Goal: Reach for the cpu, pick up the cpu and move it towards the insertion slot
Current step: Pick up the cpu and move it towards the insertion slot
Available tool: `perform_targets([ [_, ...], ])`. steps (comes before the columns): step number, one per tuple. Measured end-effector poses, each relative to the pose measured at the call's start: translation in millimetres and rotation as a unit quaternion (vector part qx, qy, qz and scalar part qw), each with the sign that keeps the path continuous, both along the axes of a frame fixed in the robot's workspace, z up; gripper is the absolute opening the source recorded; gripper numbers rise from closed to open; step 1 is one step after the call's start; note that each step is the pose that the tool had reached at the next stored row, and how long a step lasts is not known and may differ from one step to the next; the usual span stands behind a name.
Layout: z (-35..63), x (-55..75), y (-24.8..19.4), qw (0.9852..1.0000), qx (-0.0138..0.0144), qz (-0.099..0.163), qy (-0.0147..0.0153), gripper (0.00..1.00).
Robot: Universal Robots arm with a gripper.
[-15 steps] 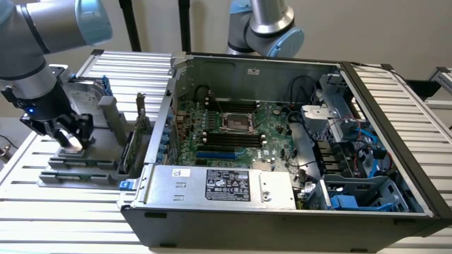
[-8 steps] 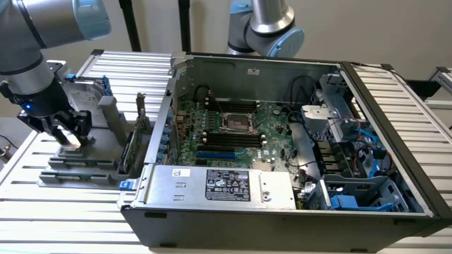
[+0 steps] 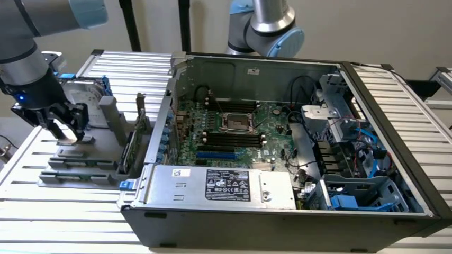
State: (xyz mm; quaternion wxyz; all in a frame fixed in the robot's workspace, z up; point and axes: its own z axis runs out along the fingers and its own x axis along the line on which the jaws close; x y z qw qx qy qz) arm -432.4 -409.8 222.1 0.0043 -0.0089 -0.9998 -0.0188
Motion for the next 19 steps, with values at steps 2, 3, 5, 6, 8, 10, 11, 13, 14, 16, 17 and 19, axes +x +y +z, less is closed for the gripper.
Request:
perform_targets([
  [2, 9.0, 0.0, 0.0, 1.0, 0.0, 0.0, 0.0, 0.54],
  [3, 13.5, 0.0, 0.0, 1.0, 0.0, 0.0, 0.0, 0.54],
  [5, 22.9, 0.2, 0.0, 1.0, 0.0, -0.001, 0.0, 0.54],
  [6, 27.4, 0.4, 0.0, 1.0, -0.0001, -0.001, 0.0001, 0.54],
  [8, 36.4, 1.6, -0.1, 1.0, 0.0, -0.001, -0.0001, 0.54],
  [10, 45.4, 3.2, 0.0, 1.0, 0.0, -0.001, 0.0, 0.54],
  [11, 50.0, 4.6, 0.0, 1.0, 0.0, -0.001, 0.0, 0.54],
  [13, 59.1, 7.9, 0.0, 1.0, -0.0001, -0.001, 0.0002, 0.54],
  [14, 63.9, 10.0, 0.0, 1.0, 0.0, -0.001, 0.0002, 0.54],
  [16, 72.9, 14.3, 0.0, 1.0, -0.0001, -0.001, 0.0003, 0.54],
  [17, 77.2, 16.8, 0.0, 1.0, 0.0, -0.001, 0.0003, 0.54],
  [19, 86.2, 23.3, 0.0, 1.0, 0.0001, -0.001, 0.0004, 0.54],
])
